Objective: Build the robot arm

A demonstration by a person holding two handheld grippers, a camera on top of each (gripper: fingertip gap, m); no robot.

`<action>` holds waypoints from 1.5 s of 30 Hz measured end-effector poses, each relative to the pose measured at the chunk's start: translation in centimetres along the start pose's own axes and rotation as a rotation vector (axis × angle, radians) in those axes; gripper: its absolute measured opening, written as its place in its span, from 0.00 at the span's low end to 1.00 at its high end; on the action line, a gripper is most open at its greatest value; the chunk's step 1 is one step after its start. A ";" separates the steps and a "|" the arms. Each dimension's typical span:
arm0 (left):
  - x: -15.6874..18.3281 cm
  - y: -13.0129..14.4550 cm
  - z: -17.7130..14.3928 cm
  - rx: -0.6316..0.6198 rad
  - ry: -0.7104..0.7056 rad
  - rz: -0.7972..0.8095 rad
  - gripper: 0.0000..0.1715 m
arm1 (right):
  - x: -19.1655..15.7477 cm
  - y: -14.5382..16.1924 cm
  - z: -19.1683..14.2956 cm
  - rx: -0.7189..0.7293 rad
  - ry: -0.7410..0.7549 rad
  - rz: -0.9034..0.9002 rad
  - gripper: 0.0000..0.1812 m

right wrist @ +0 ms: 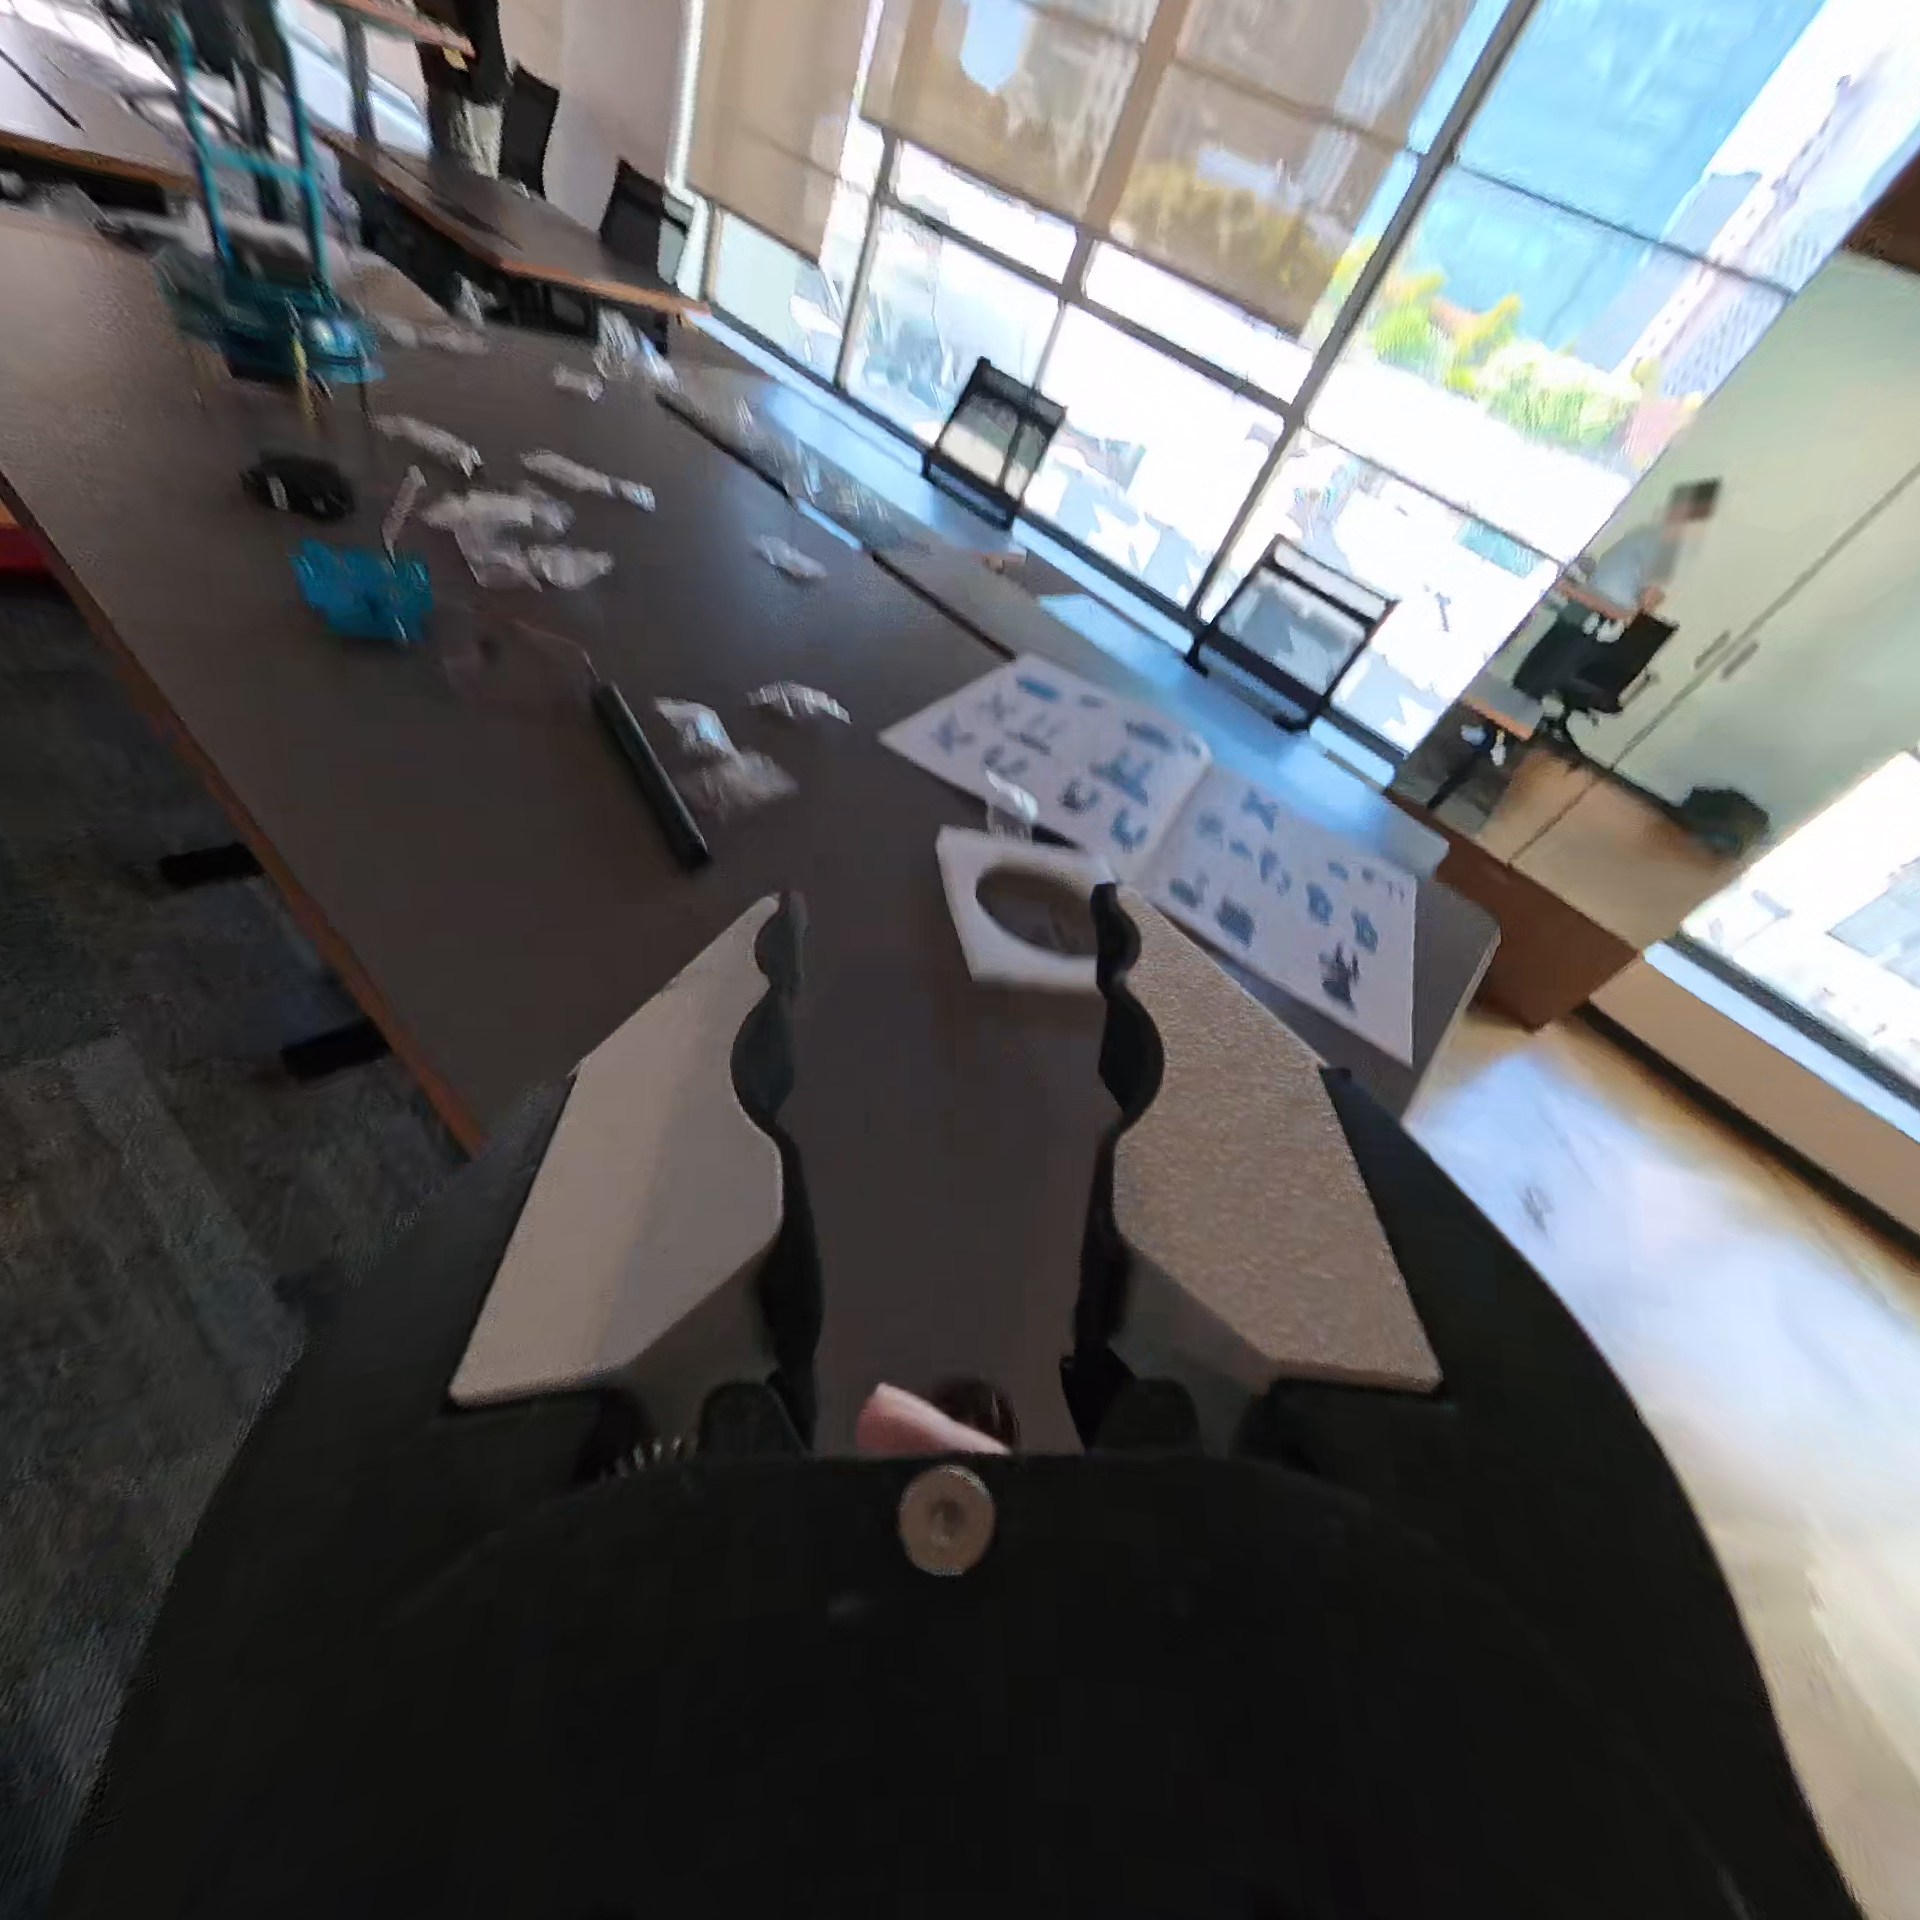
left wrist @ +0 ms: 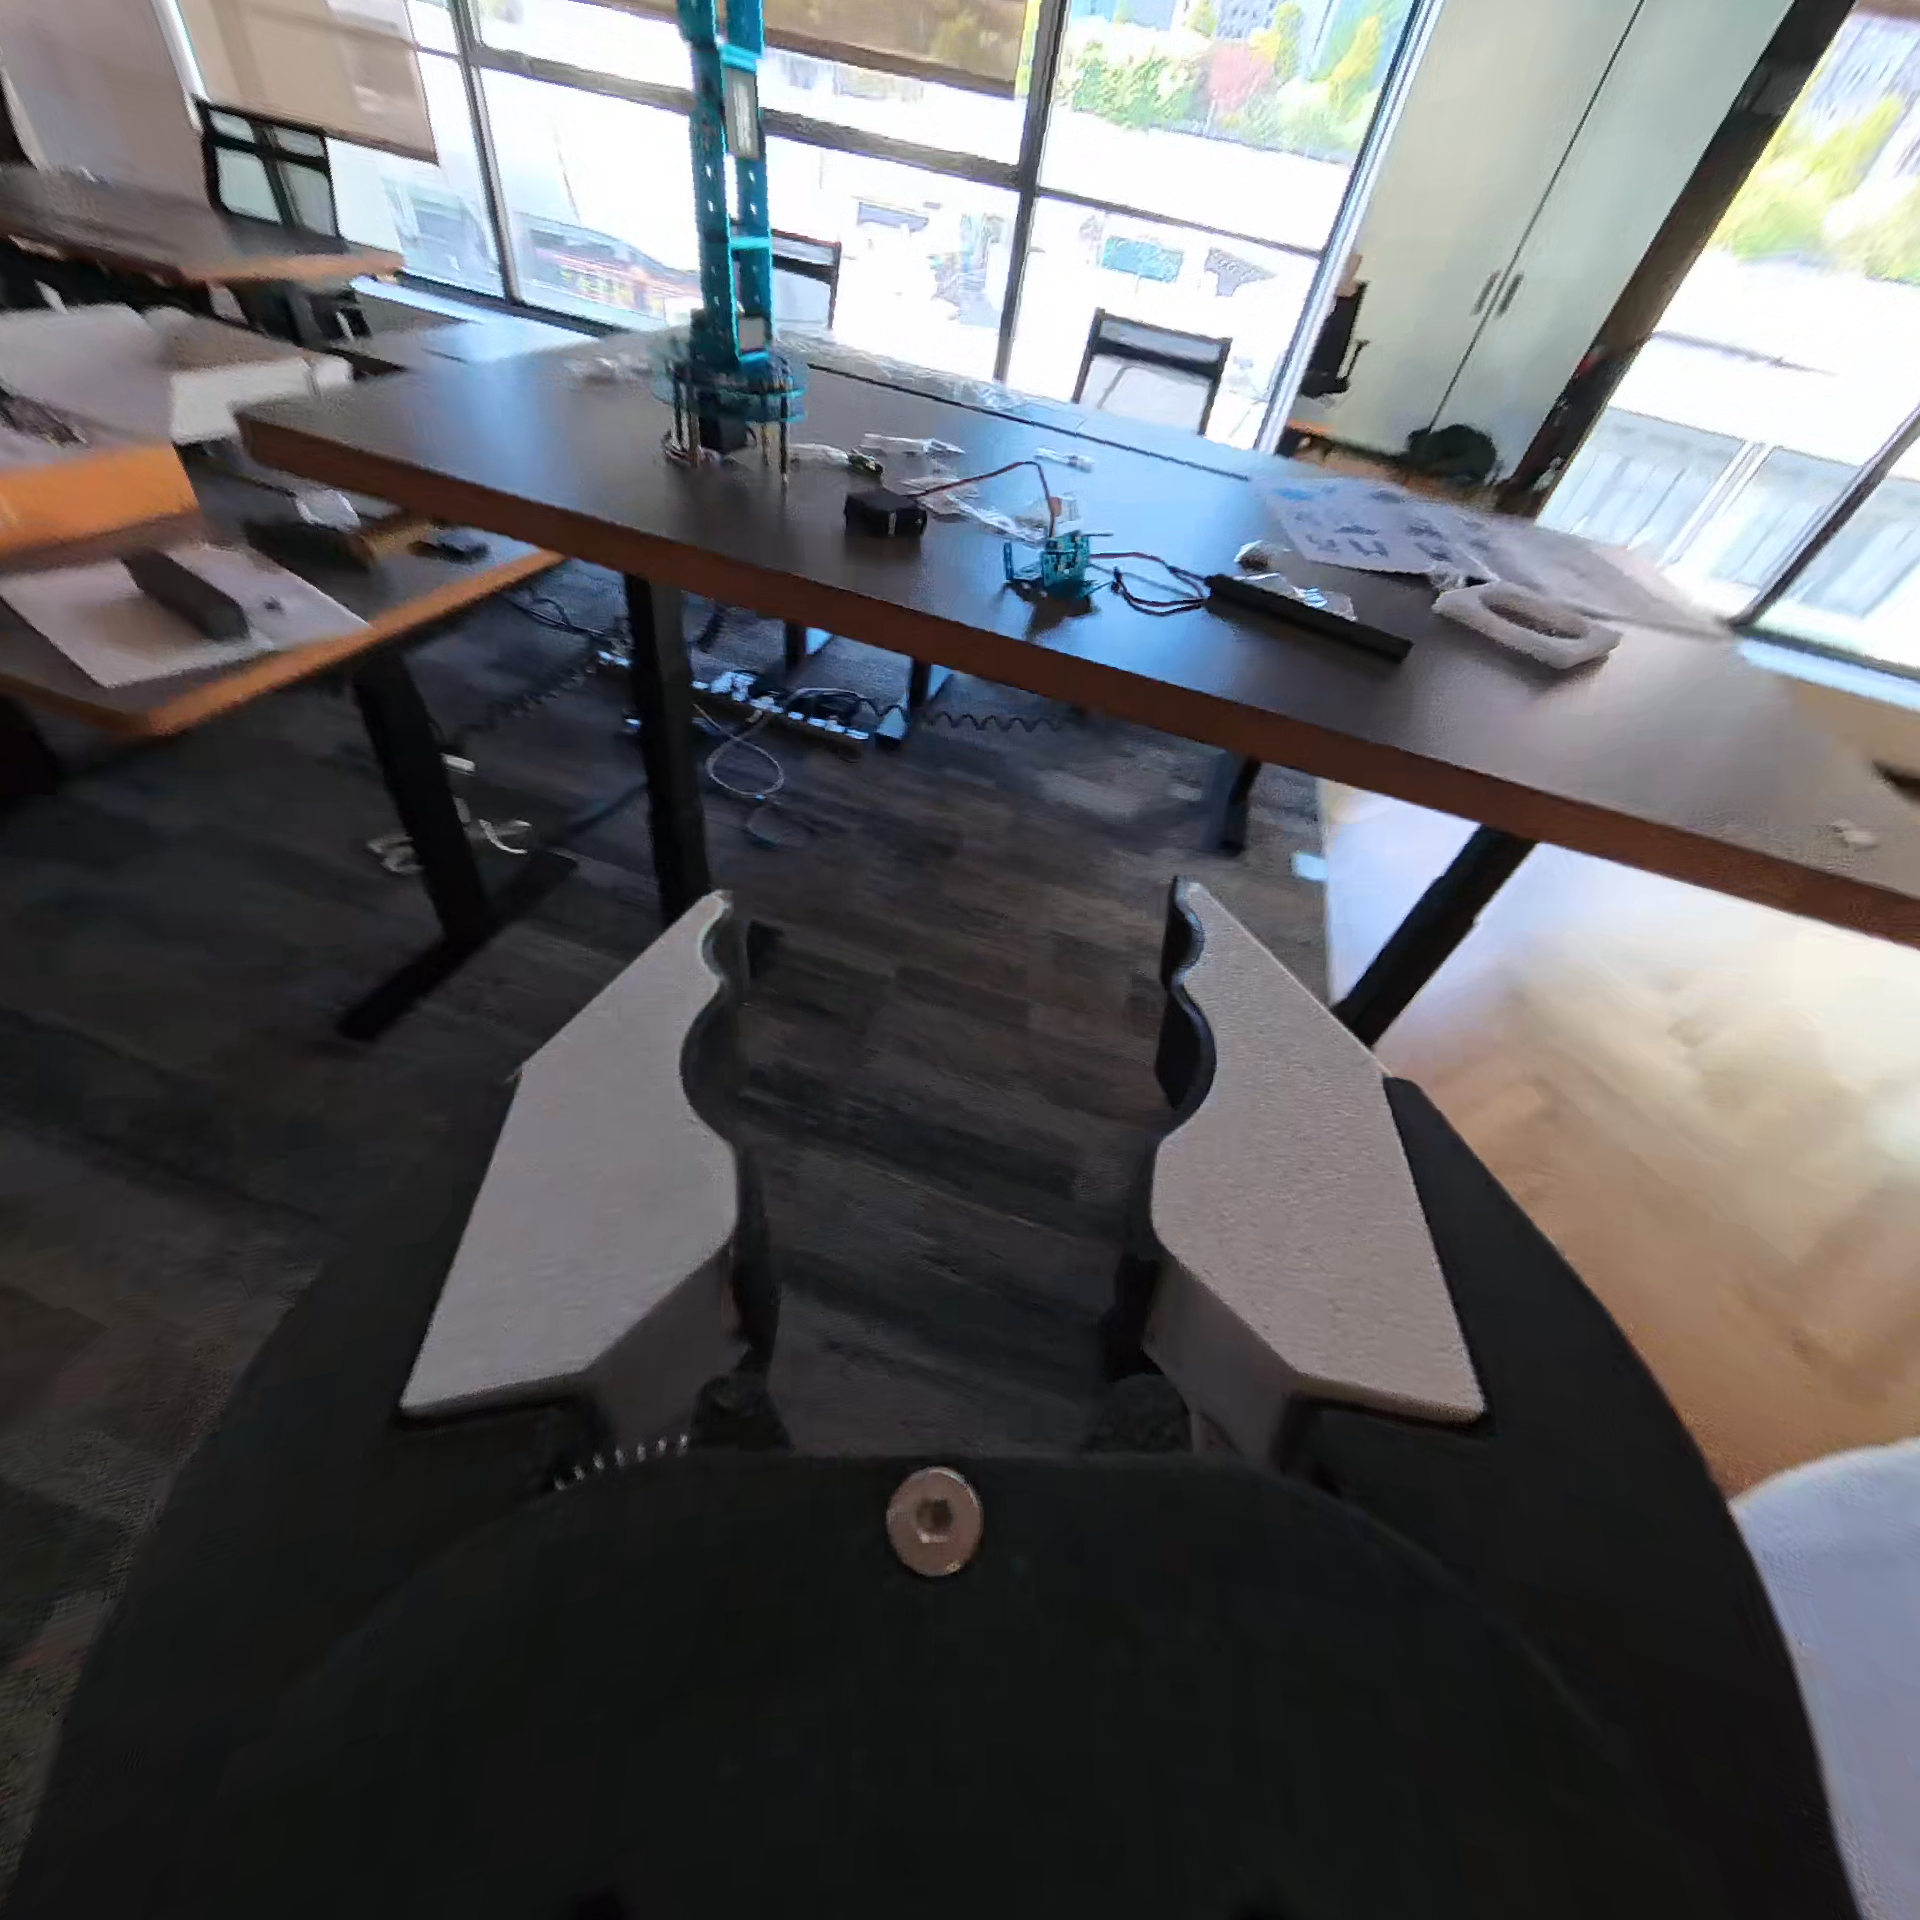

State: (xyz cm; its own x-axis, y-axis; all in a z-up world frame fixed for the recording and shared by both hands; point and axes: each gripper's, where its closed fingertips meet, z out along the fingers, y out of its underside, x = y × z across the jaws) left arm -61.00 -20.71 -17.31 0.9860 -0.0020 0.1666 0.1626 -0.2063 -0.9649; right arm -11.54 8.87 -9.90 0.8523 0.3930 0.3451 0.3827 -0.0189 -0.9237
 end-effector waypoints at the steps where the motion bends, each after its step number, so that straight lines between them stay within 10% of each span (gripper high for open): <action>1: -0.2 0.5 0.4 0.005 0.026 -0.035 0.46 | 0.8 2.1 -0.9 -0.038 0.009 0.008 0.31; 8: 2.2 -1.5 9.8 -0.047 0.198 0.100 0.37 | 2.6 8.0 -1.3 -0.123 -0.010 0.002 0.23; 26: 7.5 -3.4 35.5 -0.227 0.467 0.139 0.15 | -4.4 0.3 16.3 0.121 -0.429 0.161 0.21; 39: 0.2 -5.8 49.0 -0.334 0.718 0.200 0.12 | -21.3 -2.8 26.4 0.035 -0.432 0.126 0.29; 45: 3.3 -5.2 49.7 -0.487 0.951 0.160 0.15 | -27.1 -2.1 29.1 -0.079 -0.415 0.022 0.31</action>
State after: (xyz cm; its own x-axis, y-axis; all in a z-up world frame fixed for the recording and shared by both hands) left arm -56.79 29.00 -21.85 0.5283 -0.7790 0.3376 -0.2043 -0.5025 -0.8401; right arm -45.78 25.05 -22.14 0.6507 0.7284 0.2143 0.4062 -0.0955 -0.9088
